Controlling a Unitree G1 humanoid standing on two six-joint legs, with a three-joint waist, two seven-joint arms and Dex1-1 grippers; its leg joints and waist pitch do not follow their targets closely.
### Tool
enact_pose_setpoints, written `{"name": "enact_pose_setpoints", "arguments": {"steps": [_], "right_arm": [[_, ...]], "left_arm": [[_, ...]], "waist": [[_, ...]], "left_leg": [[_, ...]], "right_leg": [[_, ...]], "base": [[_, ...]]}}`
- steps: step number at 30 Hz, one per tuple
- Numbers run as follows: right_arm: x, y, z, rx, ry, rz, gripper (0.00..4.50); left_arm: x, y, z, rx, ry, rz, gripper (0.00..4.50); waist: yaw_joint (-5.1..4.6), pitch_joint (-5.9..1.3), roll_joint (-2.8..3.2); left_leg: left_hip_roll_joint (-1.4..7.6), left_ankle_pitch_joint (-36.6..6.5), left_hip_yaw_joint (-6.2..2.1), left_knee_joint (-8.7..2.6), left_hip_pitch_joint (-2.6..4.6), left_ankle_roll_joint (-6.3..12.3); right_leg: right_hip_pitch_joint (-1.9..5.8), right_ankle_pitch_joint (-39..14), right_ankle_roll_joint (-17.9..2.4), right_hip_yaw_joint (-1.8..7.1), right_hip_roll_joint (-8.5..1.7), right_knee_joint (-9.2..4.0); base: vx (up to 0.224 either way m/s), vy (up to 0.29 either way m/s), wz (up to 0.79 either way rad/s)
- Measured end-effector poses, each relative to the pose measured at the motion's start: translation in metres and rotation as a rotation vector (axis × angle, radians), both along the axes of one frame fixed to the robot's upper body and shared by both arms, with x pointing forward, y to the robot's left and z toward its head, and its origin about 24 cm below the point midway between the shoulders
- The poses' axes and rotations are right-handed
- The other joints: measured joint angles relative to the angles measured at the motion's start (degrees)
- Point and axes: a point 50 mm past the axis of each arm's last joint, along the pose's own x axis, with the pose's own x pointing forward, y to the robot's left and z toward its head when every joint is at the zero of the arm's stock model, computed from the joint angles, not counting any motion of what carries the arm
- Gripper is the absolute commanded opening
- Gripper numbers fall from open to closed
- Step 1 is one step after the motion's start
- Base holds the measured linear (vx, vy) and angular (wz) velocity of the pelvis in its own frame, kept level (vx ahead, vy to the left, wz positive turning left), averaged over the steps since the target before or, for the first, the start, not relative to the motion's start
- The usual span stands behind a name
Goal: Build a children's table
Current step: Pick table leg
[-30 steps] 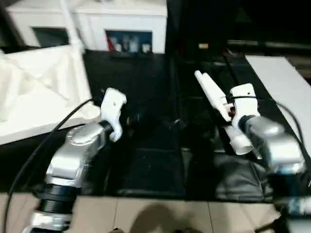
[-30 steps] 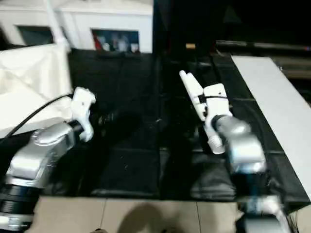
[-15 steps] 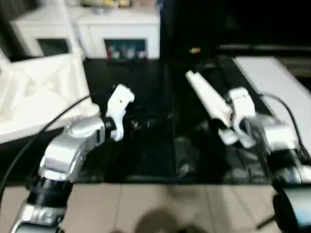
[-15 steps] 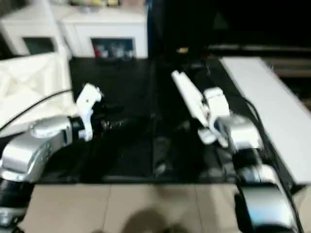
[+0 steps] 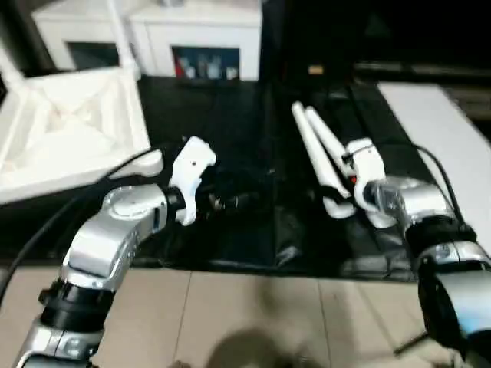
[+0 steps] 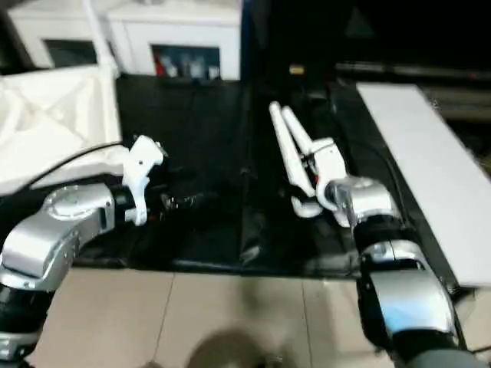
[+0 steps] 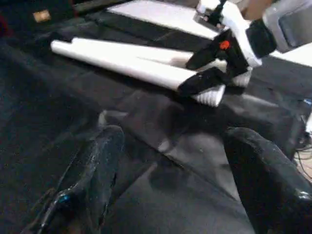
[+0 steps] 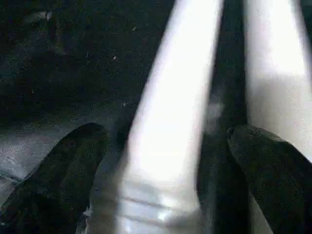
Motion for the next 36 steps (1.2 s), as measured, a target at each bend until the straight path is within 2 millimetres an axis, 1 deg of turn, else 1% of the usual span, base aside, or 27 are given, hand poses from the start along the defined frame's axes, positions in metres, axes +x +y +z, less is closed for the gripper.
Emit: {"name": "enact_pose_setpoints", "arguments": {"steps": [1, 2, 3, 4, 5, 6, 7, 8, 9, 11, 12, 15, 18, 20, 21, 22, 26, 29, 32, 36], "right_arm": [[0.000, -0.001, -0.001, 0.000, 0.005, -0.001, 4.50], [-0.002, -0.002, -0.004, -0.003, 0.021, -0.003, 4.50], [-0.002, -0.001, -0.005, -0.007, 0.038, 0.005, 4.50], [0.000, 0.000, -0.003, -0.011, 0.036, 0.013, 4.50], [0.000, 0.000, -0.002, -0.013, 0.038, 0.018, 4.50], [0.001, 0.000, -0.001, -0.011, 0.040, 0.019, 4.50], [0.002, 0.001, 0.000, -0.004, 0.044, 0.026, 4.50], [0.002, 0.002, 0.000, 0.001, 0.049, 0.031, 4.33], [0.002, 0.002, 0.000, 0.006, 0.058, 0.035, 4.17], [0.001, 0.002, 0.000, 0.009, 0.065, 0.040, 4.13], [0.002, 0.002, 0.000, 0.008, 0.066, 0.040, 3.89], [0.002, 0.004, -0.001, 0.004, 0.072, 0.043, 3.77], [0.002, 0.004, -0.001, 0.005, 0.073, 0.043, 3.44], [0.002, 0.005, -0.002, 0.007, 0.072, 0.044, 3.38], [0.002, 0.005, -0.002, 0.010, 0.071, 0.043, 3.18], [0.002, 0.005, -0.002, 0.015, 0.070, 0.042, 3.18], [0.003, 0.007, 0.000, 0.094, 0.055, 0.028, 2.85], [0.003, 0.008, 0.002, 0.152, 0.035, 0.031, 2.80], [-0.001, 0.008, -0.003, 0.208, 0.014, 0.050, 2.79], [-0.009, 0.009, -0.008, 0.342, -0.049, 0.063, 2.78]], "left_arm": [[0.000, -0.001, 0.000, 0.000, 0.001, -0.003, 3.71], [-0.001, -0.001, -0.001, 0.004, 0.002, -0.007, 3.71], [-0.001, 0.000, -0.001, 0.014, 0.004, -0.015, 3.71], [-0.001, 0.002, -0.001, 0.023, 0.004, -0.015, 3.71], [-0.001, 0.004, 0.000, 0.030, 0.004, -0.017, 3.71], [-0.001, 0.004, 0.000, 0.031, 0.005, -0.019, 3.71], [-0.002, 0.005, 0.000, 0.035, 0.010, -0.026, 3.71], [-0.002, 0.005, -0.001, 0.041, 0.016, -0.034, 3.67], [-0.003, 0.005, -0.001, 0.048, 0.023, -0.044, 3.67], [-0.004, 0.004, 0.000, 0.050, 0.021, -0.054, 3.67], [-0.005, 0.003, 0.001, 0.050, 0.017, -0.059, 3.67], [-0.005, 0.002, 0.001, 0.045, 0.019, -0.060, 3.67], [-0.005, 0.002, 0.001, 0.045, 0.021, -0.055, 3.67], [-0.005, 0.002, 0.001, 0.045, 0.022, -0.053, 3.67], [-0.005, 0.002, 0.001, 0.043, 0.026, -0.052, 3.67], [-0.005, 0.001, 0.000, 0.042, 0.028, -0.051, 3.67], [-0.004, 0.001, 0.000, 0.036, 0.029, -0.040, 3.67], [-0.004, 0.001, 0.000, 0.033, 0.031, -0.035, 3.67], [-0.004, -0.001, 0.001, 0.029, 0.030, -0.028, 3.67], [-0.001, -0.007, 0.007, -0.010, 0.009, -0.013, 3.67]], "waist": [[0.29, -0.08, 0.10], [0.85, -0.21, 0.32], [0.92, -0.33, 0.59], [0.98, -0.34, 0.60], [0.92, -0.34, 0.60], [0.88, -0.34, 0.61], [0.75, -0.34, 0.61], [0.61, -0.34, 0.60], [0.54, -0.34, 0.59], [0.50, -0.34, 0.59], [0.50, -0.33, 0.56], [0.53, -0.32, 0.47], [0.61, -0.31, 0.46], [0.61, -0.31, 0.47], [0.61, -0.31, 0.47], [0.60, -0.31, 0.47], [0.62, -0.31, 0.47], [0.68, -0.31, 0.47], [0.73, -0.31, 0.47], [0.87, -0.31, 0.48]], "left_leg": [[-0.03, 0.1, -0.14, -0.14, -0.27, 0.05], [0.11, 1.1, -0.43, -0.38, -0.79, -0.47], [0.46, 2.8, -0.79, -0.41, -1.27, -1.00], [0.81, 3.0, -0.90, -0.27, -1.55, -1.24], [1.13, 3.0, -0.97, -0.19, -1.81, -1.26], [1.27, 3.0, -1.01, -0.21, -2.06, -1.29], [1.30, 2.9, -1.00, -0.20, -2.22, -1.42], [1.30, 2.8, -0.98, -0.19, -2.31, -1.44], [1.31, 2.8, -0.95, -0.19, -2.34, -1.48], [1.37, 2.8, -0.92, -0.20, -2.35, -1.48], [1.36, 2.7, -0.88, -0.20, -2.34, -1.46], [1.29, 2.7, -0.70, -0.18, -2.32, -1.40], [1.30, 2.7, -0.70, -0.18, -2.30, -1.41], [1.30, 2.7, -0.70, -0.19, -2.29, -1.41], [1.30, 2.7, -0.70, -0.19, -2.29, -1.40], [1.30, 2.7, -0.70, -0.19, -2.29, -1.40], [1.30, 2.7, -0.69, -0.19, -2.30, -1.39], [1.30, 2.7, -0.69, -0.19, -2.32, -1.37], [1.30, 2.7, -0.69, -0.19, -2.32, -1.32], [1.30, 2.7, -0.69, -0.18, -2.31, -1.21]], "right_leg": [[-0.22, 0.1, -0.1, -0.01, 0.14, -0.05], [-0.73, 0.5, -0.7, -0.07, 0.65, -0.07], [-1.06, 0.7, -1.0, -0.21, 1.35, -0.06], [-1.23, 0.9, -1.4, -0.22, 1.78, -0.25], [-1.29, 1.2, -1.8, -0.40, 1.99, -0.56], [-1.33, 1.6, -1.9, -0.48, 2.18, -1.08], [-1.41, 1.7, -1.9, -0.48, 2.21, -1.26], [-1.44, 1.8, -1.8, -0.45, 2.20, -1.43], [-1.40, 2.0, -1.8, -0.41, 2.20, -1.66], [-1.30, 2.3, -1.8, -0.40, 2.19, -2.12], [-1.28, 2.4, -1.8, -0.35, 2.16, -2.24], [-1.20, 2.6, -1.6, -0.26, 2.04, -2.38], [-1.07, 2.7, -1.6, -0.26, 2.04, -2.51], [-0.98, 2.7, -1.5, -0.27, 2.04, -2.60], [-0.95, 2.7, -1.4, -0.27, 2.04, -2.64], [-0.95, 2.8, -1.4, -0.27, 2.04, -2.66], [-0.95, 2.8, -1.4, -0.27, 2.04, -2.73], [-0.95, 2.8, -1.4, -0.27, 2.04, -2.76], [-0.94, 2.8, -1.4, -0.27, 2.04, -2.80], [-0.93, 2.9, -1.4, -0.28, 2.04, -2.89]], "base": [[0.008, -0.114, -0.06], [0.007, -0.107, 0.00], [0.008, -0.069, -0.02], [0.008, -0.069, -0.02], [0.000, 0.000, 0.00], [0.000, 0.000, 0.00], [0.000, 0.000, 0.00], [0.000, 0.000, 0.00], [0.000, 0.000, 0.00], [0.000, 0.000, 0.00], [0.000, 0.000, 0.00], [0.000, 0.000, 0.00], [0.000, 0.000, 0.00], [0.000, 0.000, 0.00], [0.000, 0.000, 0.00], [0.000, 0.000, 0.00], [0.000, 0.000, 0.00], [0.000, 0.000, 0.00], [0.000, 0.000, 0.00], [0.000, 0.000, 0.00]]}}
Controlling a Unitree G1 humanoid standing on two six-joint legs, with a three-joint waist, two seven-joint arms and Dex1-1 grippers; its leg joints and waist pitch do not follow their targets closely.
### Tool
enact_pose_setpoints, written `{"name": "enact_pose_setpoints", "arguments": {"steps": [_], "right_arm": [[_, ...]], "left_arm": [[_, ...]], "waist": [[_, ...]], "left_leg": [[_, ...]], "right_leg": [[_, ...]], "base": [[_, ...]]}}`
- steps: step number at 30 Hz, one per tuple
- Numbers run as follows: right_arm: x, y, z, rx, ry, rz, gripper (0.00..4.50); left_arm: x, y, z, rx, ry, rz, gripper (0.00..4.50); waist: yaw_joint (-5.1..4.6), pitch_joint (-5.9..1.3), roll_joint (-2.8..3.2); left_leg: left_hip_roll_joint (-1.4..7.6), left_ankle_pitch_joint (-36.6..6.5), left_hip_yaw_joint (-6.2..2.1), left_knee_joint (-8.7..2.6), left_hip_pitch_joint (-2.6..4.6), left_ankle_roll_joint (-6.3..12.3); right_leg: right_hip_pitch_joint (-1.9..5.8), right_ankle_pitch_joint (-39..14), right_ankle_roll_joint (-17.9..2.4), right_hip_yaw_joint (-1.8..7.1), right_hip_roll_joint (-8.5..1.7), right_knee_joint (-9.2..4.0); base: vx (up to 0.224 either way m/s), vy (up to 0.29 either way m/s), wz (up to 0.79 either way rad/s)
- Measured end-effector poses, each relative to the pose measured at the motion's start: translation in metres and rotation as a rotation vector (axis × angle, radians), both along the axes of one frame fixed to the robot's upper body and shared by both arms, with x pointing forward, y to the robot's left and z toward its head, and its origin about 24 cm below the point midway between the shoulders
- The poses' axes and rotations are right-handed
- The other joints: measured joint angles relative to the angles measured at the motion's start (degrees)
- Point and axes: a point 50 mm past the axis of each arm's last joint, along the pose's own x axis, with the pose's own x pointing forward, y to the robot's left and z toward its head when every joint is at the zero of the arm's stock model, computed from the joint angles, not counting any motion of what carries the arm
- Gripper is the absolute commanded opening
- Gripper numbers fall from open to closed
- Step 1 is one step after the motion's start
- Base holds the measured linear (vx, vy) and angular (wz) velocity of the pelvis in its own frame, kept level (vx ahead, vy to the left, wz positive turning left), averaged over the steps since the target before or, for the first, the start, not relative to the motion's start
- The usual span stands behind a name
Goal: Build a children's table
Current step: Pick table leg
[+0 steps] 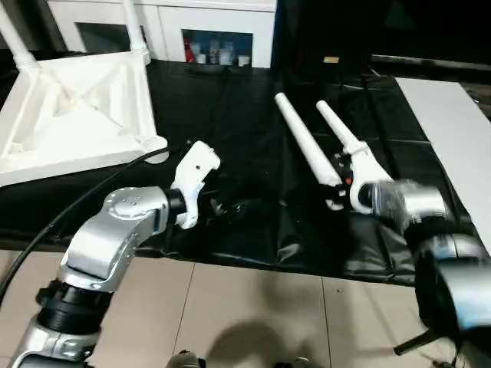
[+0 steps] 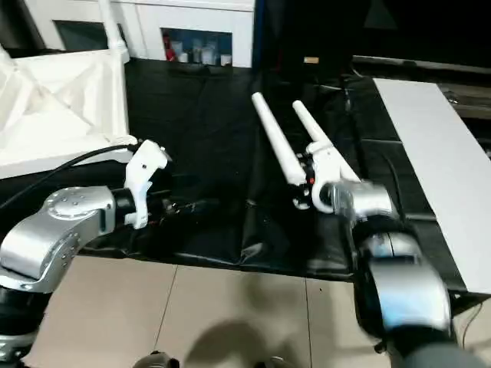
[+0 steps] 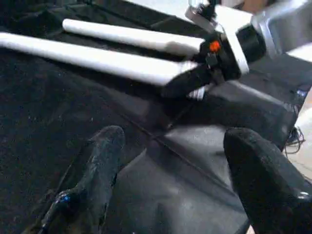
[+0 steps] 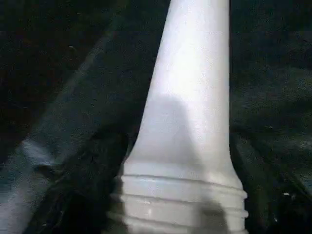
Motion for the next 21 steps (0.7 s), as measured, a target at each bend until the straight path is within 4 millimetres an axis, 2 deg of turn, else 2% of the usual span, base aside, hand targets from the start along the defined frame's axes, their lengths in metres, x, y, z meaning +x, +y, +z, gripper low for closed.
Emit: {"name": "enact_pose_setpoints", "arguments": {"steps": [3, 4, 7, 9, 13, 16, 21], "right_arm": [[-0.007, 0.003, 0.009, 0.145, -0.103, 0.028, 2.77], [-0.008, 0.008, 0.013, 0.178, -0.122, 0.051, 2.77], [-0.021, 0.017, 0.025, 0.367, -0.209, 0.112, 2.76], [-0.036, 0.020, 0.034, 0.473, -0.268, 0.152, 2.75], [-0.056, 0.032, 0.044, 0.604, -0.316, 0.216, 2.75], [-0.068, 0.042, 0.051, 0.671, -0.343, 0.263, 2.75], [-0.083, 0.049, 0.056, 0.708, -0.348, 0.300, 2.75]], "left_arm": [[0.009, -0.008, 0.016, -0.118, -0.041, 0.062, 3.67], [0.012, -0.010, 0.022, -0.143, -0.050, 0.075, 3.96], [0.023, -0.018, 0.040, -0.336, 0.009, 0.152, 4.09], [0.029, -0.027, 0.046, -0.484, 0.089, 0.187, 4.39], [0.038, -0.034, 0.040, -0.617, 0.240, 0.272, 4.50], [0.044, -0.031, 0.033, -0.672, 0.324, 0.348, 4.48], [0.052, -0.025, 0.048, -0.786, 0.349, 0.383, 4.50]], "waist": [[0.13, 0.00, 0.00], [0.05, 0.00, 0.00], [0.05, 0.01, -0.01], [0.38, 0.00, -0.02], [0.52, -0.02, 0.03], [0.54, -0.03, 0.06], [1.03, -0.05, 0.14]], "left_leg": [[0.00, 0.1, 0.01, 0.00, 0.00, 0.13], [0.00, 0.1, 0.03, 0.01, 0.02, 0.16], [0.00, 0.1, 0.13, 0.03, 0.11, 0.21], [-0.01, 0.1, 0.17, 0.03, 0.12, 0.23], [0.00, 0.2, 0.16, -0.01, 0.09, 0.50], [-0.01, 0.3, 0.09, -0.02, 0.03, 0.58], [-0.06, 0.4, -0.05, -0.19, 0.03, 0.86]], "right_leg": [[0.05, 0.2, 0.2, -0.01, 0.00, -0.22], [0.08, 0.2, 0.2, 0.01, -0.01, -0.24], [0.41, 0.2, 0.3, 0.02, -0.05, -0.36], [0.51, 0.1, 0.6, 0.00, -0.09, -0.45], [0.53, 0.4, 0.8, -0.07, -0.08, -0.83], [0.51, 0.7, 1.0, -0.09, -0.08, -1.23], [0.90, 1.3, 1.3, -0.09, -0.10, -2.29]], "base": [[0.000, 0.000, 0.00], [0.000, 0.000, 0.00], [0.000, 0.000, 0.00], [0.000, 0.000, 0.00], [0.000, 0.000, 0.00], [0.000, 0.000, 0.00], [0.000, 0.000, 0.00]]}}
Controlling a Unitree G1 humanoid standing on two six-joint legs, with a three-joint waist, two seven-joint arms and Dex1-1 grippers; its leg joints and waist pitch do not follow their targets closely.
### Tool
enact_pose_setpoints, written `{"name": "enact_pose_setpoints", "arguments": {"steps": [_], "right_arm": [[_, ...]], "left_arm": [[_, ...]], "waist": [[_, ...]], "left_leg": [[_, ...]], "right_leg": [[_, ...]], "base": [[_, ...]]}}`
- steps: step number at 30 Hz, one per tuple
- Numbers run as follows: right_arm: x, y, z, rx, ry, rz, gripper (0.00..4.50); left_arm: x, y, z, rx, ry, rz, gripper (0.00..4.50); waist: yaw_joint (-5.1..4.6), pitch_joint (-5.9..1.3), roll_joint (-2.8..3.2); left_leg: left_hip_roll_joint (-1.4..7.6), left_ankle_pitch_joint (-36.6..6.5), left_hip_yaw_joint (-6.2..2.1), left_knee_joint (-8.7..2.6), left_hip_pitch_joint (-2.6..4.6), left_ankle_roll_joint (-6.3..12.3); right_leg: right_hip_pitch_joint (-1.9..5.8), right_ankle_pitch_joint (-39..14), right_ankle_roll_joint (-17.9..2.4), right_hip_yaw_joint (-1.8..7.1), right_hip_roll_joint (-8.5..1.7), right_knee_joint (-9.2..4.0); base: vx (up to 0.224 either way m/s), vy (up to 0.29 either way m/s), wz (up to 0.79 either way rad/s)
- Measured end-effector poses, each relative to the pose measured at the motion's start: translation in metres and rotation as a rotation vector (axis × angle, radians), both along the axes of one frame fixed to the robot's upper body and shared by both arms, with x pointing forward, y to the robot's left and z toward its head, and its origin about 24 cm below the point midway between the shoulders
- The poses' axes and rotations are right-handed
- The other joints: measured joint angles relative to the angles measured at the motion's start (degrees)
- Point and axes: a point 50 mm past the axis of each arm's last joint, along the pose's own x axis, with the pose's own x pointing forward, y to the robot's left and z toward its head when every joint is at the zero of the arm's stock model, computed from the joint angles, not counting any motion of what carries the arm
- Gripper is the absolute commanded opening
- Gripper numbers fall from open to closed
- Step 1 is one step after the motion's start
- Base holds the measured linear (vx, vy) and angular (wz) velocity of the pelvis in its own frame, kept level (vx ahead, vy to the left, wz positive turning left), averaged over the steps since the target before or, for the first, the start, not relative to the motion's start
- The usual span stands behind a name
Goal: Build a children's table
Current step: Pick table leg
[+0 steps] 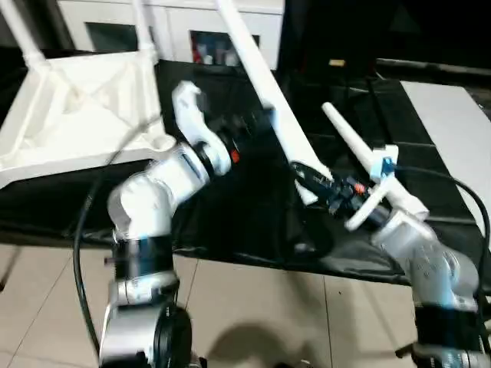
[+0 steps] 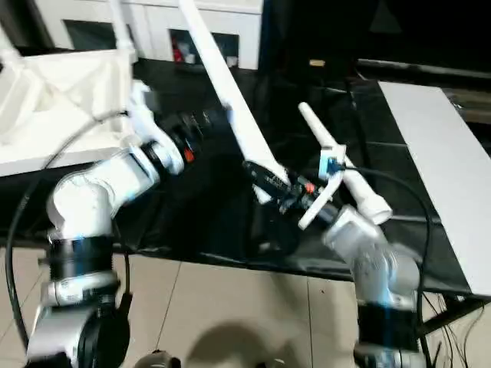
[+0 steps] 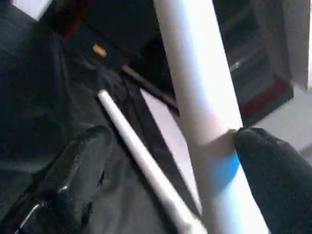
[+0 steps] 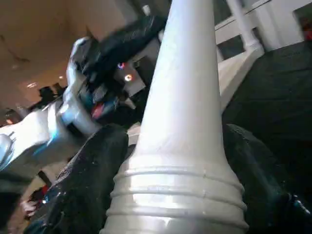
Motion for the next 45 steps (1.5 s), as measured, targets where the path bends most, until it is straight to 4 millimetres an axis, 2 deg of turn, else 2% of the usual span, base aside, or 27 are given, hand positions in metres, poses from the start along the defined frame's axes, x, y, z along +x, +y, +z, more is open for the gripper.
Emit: {"name": "enact_pose_setpoints", "arguments": {"steps": [4, 6, 8, 9, 19, 25, 28, 32, 34, 36, 39, 40, 44, 45], "right_arm": [[-0.005, 0.010, 0.007, -0.008, -0.025, 0.051, 2.75], [-0.006, 0.012, 0.007, -0.017, -0.025, 0.060, 2.75], [-0.007, 0.013, 0.005, -0.034, -0.012, 0.066, 2.75], [-0.008, 0.013, 0.003, -0.041, -0.003, 0.067, 2.75], [-0.009, 0.014, 0.002, -0.073, 0.004, 0.076, 2.75], [-0.009, 0.014, 0.004, -0.092, -0.007, 0.085, 2.75], [-0.010, 0.016, 0.004, -0.095, -0.010, 0.090, 2.75], [-0.010, 0.017, 0.005, -0.107, -0.016, 0.096, 2.74], [-0.010, 0.018, 0.005, -0.119, -0.018, 0.101, 3.44], [-0.010, 0.018, 0.004, -0.128, -0.009, 0.100, 3.46], [-0.007, 0.015, 0.010, -0.132, -0.007, 0.102, 3.88], [-0.006, 0.014, 0.013, -0.116, -0.012, 0.099, 3.88], [0.006, 0.001, 0.039, -0.042, -0.053, 0.044, 4.08], [0.011, -0.005, 0.046, -0.023, -0.065, 0.016, 4.28]], "left_arm": [[0.000, -0.002, 0.006, -0.063, 0.009, -0.018, 4.50], [0.000, -0.002, 0.005, -0.100, 0.027, -0.026, 4.17], [-0.002, -0.002, 0.006, -0.167, 0.034, -0.057, 4.17], [-0.004, -0.003, 0.007, -0.176, 0.035, -0.074, 4.01], [-0.003, -0.002, 0.007, -0.161, 0.046, -0.063, 3.22], [-0.004, -0.001, 0.010, -0.163, 0.033, -0.071, 2.59], [-0.004, -0.001, 0.011, -0.166, 0.026, -0.077, 2.50], [-0.006, -0.001, 0.014, -0.155, 0.000, -0.100, 2.15], [-0.007, -0.002, 0.016, -0.140, -0.016, -0.110, 1.99], [-0.008, -0.004, 0.017, -0.130, -0.033, -0.132, 1.93], [-0.008, -0.003, 0.019, -0.115, -0.052, -0.142, 1.83], [-0.008, -0.003, 0.019, -0.113, -0.052, -0.144, 1.83], [-0.009, -0.004, 0.021, -0.099, -0.068, -0.164, 1.83], [-0.009, -0.004, 0.021, -0.094, -0.070, -0.167, 1.83]], "waist": [[0.17, 0.00, 0.01], [0.30, 0.00, 0.01], [0.40, 0.00, 0.00], [0.43, 0.00, 0.00], [0.33, 0.00, 0.00], [0.34, 0.00, 0.00], [0.35, 0.00, 0.00], [0.35, 0.00, 0.00], [0.34, 0.00, 0.01], [0.35, 0.00, 0.01], [0.32, 0.00, 0.02], [0.30, 0.00, 0.02], [0.28, 0.00, 0.02], [0.28, 0.00, 0.02]], "left_leg": [[-0.11, 0.0, 0.07, -0.01, 0.00, 0.26], [-0.10, 0.1, 0.09, -0.01, 0.00, 0.29], [-0.10, 0.1, 0.08, -0.01, -0.01, 0.29], [-0.09, 0.1, 0.09, -0.02, -0.01, 0.29], [-0.09, 0.1, 0.08, -0.06, -0.02, 0.29], [-0.09, 0.1, 0.08, -0.09, -0.02, 0.29], [-0.09, 0.1, 0.08, -0.09, -0.02, 0.29], [-0.09, 0.1, 0.08, -0.09, -0.03, 0.29], [-0.09, 0.1, 0.08, -0.09, -0.03, 0.29], [-0.09, 0.1, 0.08, -0.09, -0.03, 0.28], [-0.09, 0.1, 0.08, -0.09, -0.02, 0.28], [-0.09, 0.1, 0.08, -0.09, -0.01, 0.28], [-0.09, 0.1, 0.09, -0.08, 0.00, 0.28], [-0.09, 0.1, 0.10, -0.09, 0.00, 0.28]], "right_leg": [[0.10, 0.1, 0.1, 0.05, -0.16, -0.19], [0.15, 0.1, 0.1, 0.04, -0.17, -0.21], [0.17, 0.1, 0.1, 0.02, -0.17, -0.22], [0.17, 0.1, 0.1, 0.02, -0.17, -0.21], [0.17, 0.1, 0.2, 0.01, -0.17, -0.24], [0.16, 0.1, 0.2, 0.00, -0.17, -0.25], [0.16, 0.1, 0.2, 0.01, -0.17, -0.25], [0.17, 0.1, 0.2, 0.00, -0.17, -0.27], [0.17, 0.1, 0.2, 0.01, -0.17, -0.27], [0.17, 0.1, 0.2, 0.01, -0.17, -0.27], [0.17, 0.1, 0.2, 0.01, -0.17, -0.27], [0.17, 0.1, 0.2, 0.01, -0.17, -0.27], [0.18, 0.2, 0.2, 0.01, -0.17, -0.27], [0.18, 0.2, 0.2, 0.01, -0.17, -0.27]], "base": [[0.000, 0.000, 0.00], [0.000, 0.000, 0.00], [0.000, 0.000, 0.00], [0.000, 0.000, 0.00], [0.000, 0.000, 0.00], [0.000, 0.000, 0.00], [0.000, 0.000, 0.00], [0.000, 0.000, 0.00], [0.000, 0.000, 0.00], [0.000, 0.000, 0.00], [0.000, 0.000, 0.00], [0.000, 0.000, 0.00], [0.000, 0.000, 0.00], [0.000, 0.000, 0.00]]}}
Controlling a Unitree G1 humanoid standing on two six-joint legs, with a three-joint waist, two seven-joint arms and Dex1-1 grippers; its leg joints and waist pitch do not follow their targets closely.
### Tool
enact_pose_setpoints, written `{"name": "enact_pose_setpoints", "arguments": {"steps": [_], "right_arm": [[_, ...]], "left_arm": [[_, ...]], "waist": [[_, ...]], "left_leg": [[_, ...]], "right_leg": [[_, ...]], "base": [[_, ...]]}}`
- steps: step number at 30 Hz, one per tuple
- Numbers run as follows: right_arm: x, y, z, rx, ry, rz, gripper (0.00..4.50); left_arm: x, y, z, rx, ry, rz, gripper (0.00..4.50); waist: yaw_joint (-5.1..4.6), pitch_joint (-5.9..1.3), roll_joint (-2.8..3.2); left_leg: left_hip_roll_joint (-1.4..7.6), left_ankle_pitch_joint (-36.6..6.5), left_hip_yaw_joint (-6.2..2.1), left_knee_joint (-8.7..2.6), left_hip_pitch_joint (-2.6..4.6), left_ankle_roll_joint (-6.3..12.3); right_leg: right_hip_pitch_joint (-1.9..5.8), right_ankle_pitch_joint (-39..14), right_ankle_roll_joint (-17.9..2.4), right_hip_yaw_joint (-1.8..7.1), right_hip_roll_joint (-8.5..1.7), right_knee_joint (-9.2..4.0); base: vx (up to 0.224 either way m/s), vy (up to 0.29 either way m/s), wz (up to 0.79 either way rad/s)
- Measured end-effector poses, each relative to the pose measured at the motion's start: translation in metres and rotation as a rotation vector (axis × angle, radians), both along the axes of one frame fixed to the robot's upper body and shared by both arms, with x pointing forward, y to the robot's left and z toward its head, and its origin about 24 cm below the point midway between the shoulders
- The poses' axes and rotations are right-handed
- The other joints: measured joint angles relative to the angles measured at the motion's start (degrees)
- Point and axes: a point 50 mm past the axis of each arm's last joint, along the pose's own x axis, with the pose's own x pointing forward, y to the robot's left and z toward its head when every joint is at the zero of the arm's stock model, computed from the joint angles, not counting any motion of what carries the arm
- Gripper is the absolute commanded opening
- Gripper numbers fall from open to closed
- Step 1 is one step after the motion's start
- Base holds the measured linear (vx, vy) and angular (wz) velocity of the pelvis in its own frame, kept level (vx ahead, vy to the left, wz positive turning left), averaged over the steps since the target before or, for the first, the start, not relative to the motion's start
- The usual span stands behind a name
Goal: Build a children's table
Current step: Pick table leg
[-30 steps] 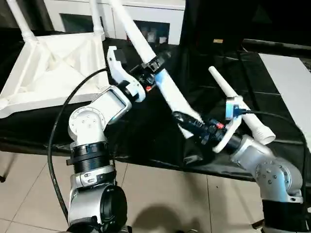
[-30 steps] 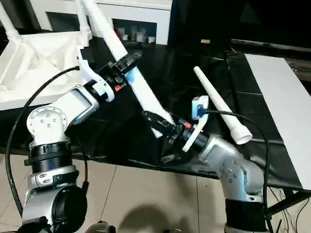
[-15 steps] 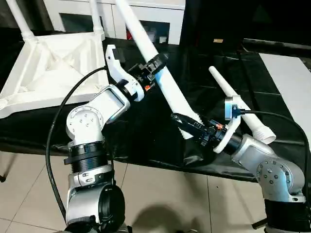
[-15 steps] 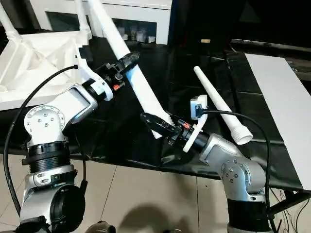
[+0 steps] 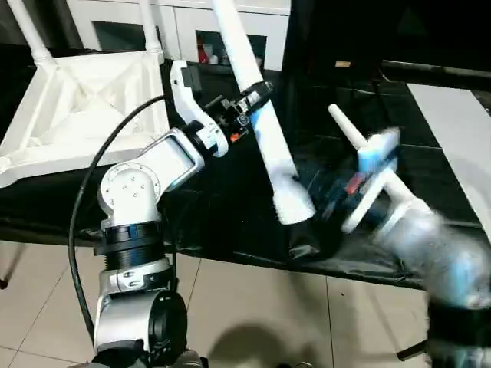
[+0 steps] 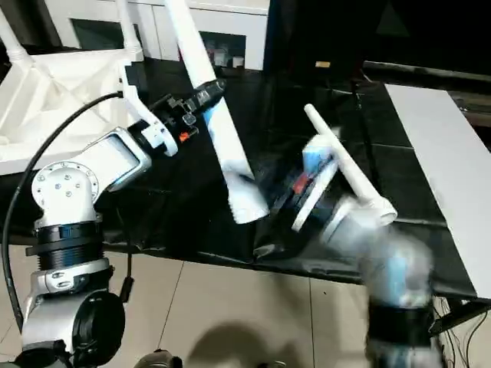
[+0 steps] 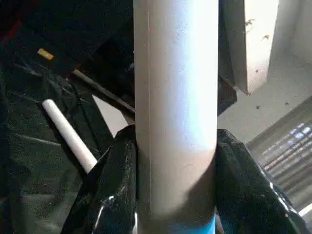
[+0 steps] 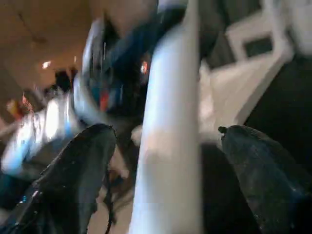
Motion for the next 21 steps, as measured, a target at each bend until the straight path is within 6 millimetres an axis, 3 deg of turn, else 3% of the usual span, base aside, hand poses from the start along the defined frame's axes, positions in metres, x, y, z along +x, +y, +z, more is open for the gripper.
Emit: {"name": "enact_pose_setpoints", "arguments": {"steps": [8, 13, 17, 21], "right_arm": [[0.004, -0.017, -0.004, -0.119, 0.069, 0.023, 4.50], [0.001, -0.011, -0.004, -0.164, 0.103, 0.123, 4.50], [0.004, 0.002, 0.005, -0.235, 0.081, 0.211, 4.50], [0.005, 0.011, -0.003, -0.324, 0.112, 0.254, 4.50]], "left_arm": [[-0.001, 0.000, 0.001, 0.022, -0.025, -0.025, 1.83], [-0.004, -0.002, 0.005, 0.079, -0.088, -0.088, 1.83], [-0.011, -0.010, 0.009, 0.248, -0.223, -0.176, 1.83], [-0.012, -0.013, 0.006, 0.347, -0.291, -0.218, 1.83]], "waist": [[0.14, 0.00, 0.00], [0.05, 0.00, 0.00], [0.00, 0.00, 0.00], [0.18, 0.00, -0.01]], "left_leg": [[0.00, 0.0, 0.01, -0.03, -0.05, 0.03], [0.01, 0.0, 0.03, -0.07, -0.02, 0.03], [0.03, 0.0, 0.07, -0.06, 0.05, 0.01], [0.03, 0.0, 0.13, -0.05, 0.03, 0.00]], "right_leg": [[0.01, 0.0, 0.0, 0.00, 0.00, 0.00], [-0.01, 0.0, 0.0, 0.00, 0.01, 0.03], [-0.01, 0.0, 0.0, 0.03, 0.00, 0.08], [0.00, 0.0, 0.0, 0.05, -0.02, 0.11]], "base": [[0.000, 0.000, 0.00], [0.000, 0.000, 0.00], [0.000, 0.000, 0.00], [0.000, 0.000, 0.00]]}}
